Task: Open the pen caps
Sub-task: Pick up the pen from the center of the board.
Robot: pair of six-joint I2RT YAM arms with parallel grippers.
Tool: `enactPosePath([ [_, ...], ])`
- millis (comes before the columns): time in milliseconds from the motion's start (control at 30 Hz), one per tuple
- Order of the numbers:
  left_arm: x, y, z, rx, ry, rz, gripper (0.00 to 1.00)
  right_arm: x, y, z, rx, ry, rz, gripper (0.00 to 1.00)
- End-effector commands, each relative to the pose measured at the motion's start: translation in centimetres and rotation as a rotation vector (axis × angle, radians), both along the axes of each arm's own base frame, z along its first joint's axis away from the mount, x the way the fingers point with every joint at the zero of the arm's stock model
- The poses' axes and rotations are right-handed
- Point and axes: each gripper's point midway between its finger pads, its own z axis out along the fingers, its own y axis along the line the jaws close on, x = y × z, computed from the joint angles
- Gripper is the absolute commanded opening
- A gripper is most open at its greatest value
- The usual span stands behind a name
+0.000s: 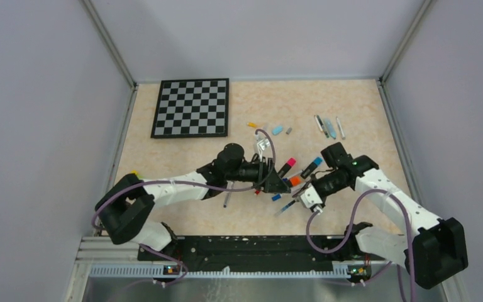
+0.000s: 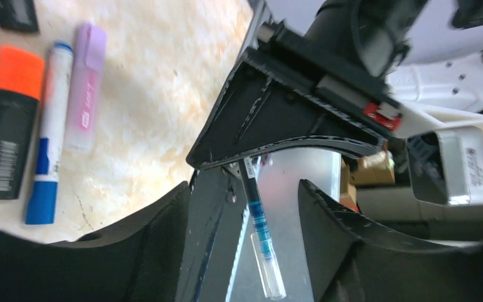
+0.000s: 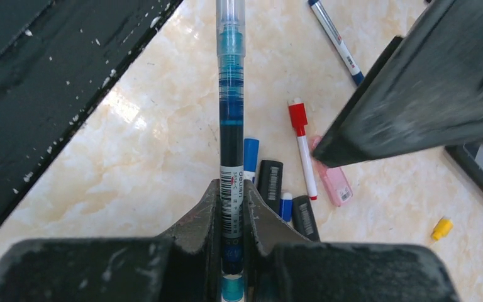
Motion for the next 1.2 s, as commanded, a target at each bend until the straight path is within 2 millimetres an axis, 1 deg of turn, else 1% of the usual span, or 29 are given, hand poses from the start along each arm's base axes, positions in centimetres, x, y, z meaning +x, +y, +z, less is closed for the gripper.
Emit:
enactPosePath([
  [0, 2.0, 1.4, 2.6, -0.039, -0.191, 0.147, 0.72, -1.3, 0.5, 2.1, 0.156, 0.156, -0.09, 0.0],
  [33, 2.3, 1.9, 2.9, -0.04, -0.217, 0.177, 0.74, -1.4, 0.6, 2.6, 0.194, 0.188, -0.117, 0.0],
  [67, 2.8, 2.5, 3.7, -0.049, -0.251, 0.227, 0.82, -1.4, 0.5, 2.7, 0.211, 0.214, -0.144, 0.0],
  [100, 3.0, 3.1, 4.2, -0.055, -0.279, 0.258, 0.91, -1.4, 0.3, 2.8, 0.222, 0.228, -0.165, 0.0],
  [133, 3.2, 3.6, 4.6, -0.064, -0.305, 0.285, 0.98, -1.4, 0.2, 2.7, 0.226, 0.242, -0.184, 0.0],
  [233, 3.6, 5.3, 6.0, -0.096, -0.38, 0.365, 0.99, -1.1, 0.0, 2.7, 0.246, 0.309, -0.254, 0.0],
  [333, 3.8, 6.8, 6.6, -0.111, -0.415, 0.431, 0.99, -0.5, -0.1, 3.4, 0.271, 0.394, -0.33, 0.0],
  [533, 3.8, 9.7, 6.3, -0.186, -0.394, 0.571, 0.99, 1.5, -0.1, 4.8, 0.313, 0.557, -0.489, 0.0],
  [633, 4.5, 12.0, 5.8, -0.25, -0.35, 0.71, 0.99, 2.4, -0.2, 5.0, 0.331, 0.632, -0.559, 0.0],
  [700, 4.2, 13.3, 6.4, -0.331, -0.378, 0.751, 0.99, 2.7, -0.3, 5.1, 0.337, 0.674, -0.591, 0.0],
  [767, 3.9, 14.1, 6.5, -0.371, -0.389, 0.773, 0.99, 3.0, -0.2, 5.1, 0.343, 0.707, -0.613, 0.0],
  [833, 3.9, 13.9, 6.3, -0.351, -0.392, 0.764, 0.99, 3.2, -0.2, 5.1, 0.347, 0.728, -0.626, 0.0],
  [1000, 4.0, 12.2, 5.3, -0.262, -0.401, 0.688, 0.99, 3.5, -0.2, 4.9, 0.352, 0.769, -0.65, 0.0],
  [1067, 3.7, 11.3, 5.2, -0.256, -0.403, 0.642, 0.99, 3.6, -0.1, 4.9, 0.355, 0.781, -0.657, 0.0],
  [1167, 3.9, 10.3, 5.0, -0.246, -0.401, 0.61, 0.99, 3.7, -0.1, 4.8, 0.357, 0.791, -0.664, 0.0],
])
